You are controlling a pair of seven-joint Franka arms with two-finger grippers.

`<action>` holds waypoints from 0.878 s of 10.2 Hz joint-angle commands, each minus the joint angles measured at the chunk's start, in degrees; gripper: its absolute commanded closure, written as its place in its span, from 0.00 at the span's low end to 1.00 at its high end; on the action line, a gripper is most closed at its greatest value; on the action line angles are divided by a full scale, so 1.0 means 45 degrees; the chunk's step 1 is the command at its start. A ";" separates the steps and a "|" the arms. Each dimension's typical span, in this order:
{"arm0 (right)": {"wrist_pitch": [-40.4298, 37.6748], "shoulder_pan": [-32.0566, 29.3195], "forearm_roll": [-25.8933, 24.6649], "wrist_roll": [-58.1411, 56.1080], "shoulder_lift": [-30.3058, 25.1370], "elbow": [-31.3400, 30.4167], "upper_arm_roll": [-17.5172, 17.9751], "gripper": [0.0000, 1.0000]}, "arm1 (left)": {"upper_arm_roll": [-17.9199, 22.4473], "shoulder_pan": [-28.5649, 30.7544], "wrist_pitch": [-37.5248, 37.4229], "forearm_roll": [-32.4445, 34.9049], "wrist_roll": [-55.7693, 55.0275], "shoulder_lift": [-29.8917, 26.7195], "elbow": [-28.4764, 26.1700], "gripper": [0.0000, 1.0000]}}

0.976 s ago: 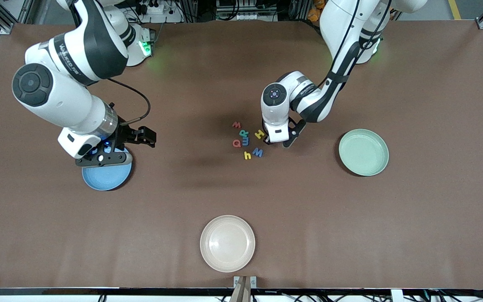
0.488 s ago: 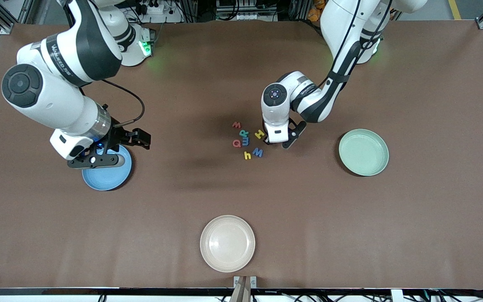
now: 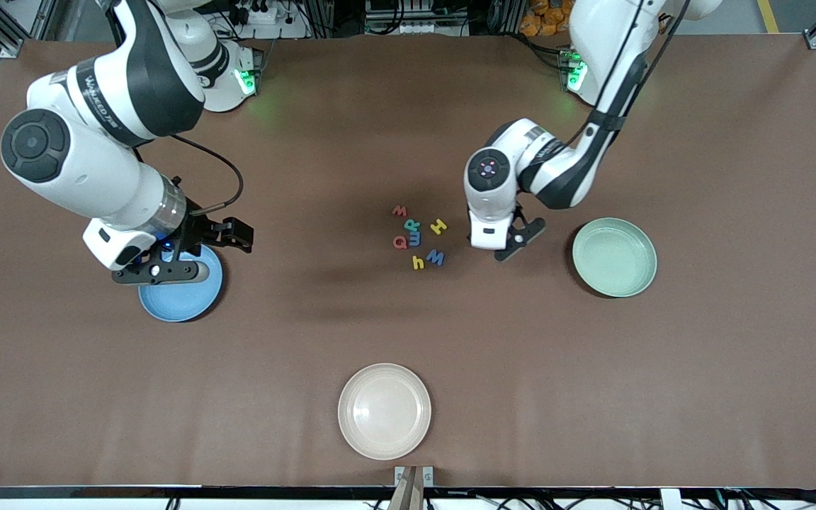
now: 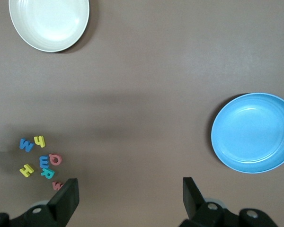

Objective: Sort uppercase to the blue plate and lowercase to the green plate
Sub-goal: 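Drop the g on the green plate while the right gripper reaches letters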

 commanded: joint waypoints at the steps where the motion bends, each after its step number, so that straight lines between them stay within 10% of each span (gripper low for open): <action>1: 0.0169 0.0868 -0.0083 0.1614 0.0338 0.0145 0.0090 0.03 | -0.0164 0.1367 -0.0514 0.0167 0.2366 -0.1105 -0.0903 1.00; 9: 0.3347 0.4657 -0.0806 0.7530 0.2559 0.0106 0.0091 0.04 | -0.0105 0.5201 0.0012 0.0206 0.8705 -0.2086 -0.2254 1.00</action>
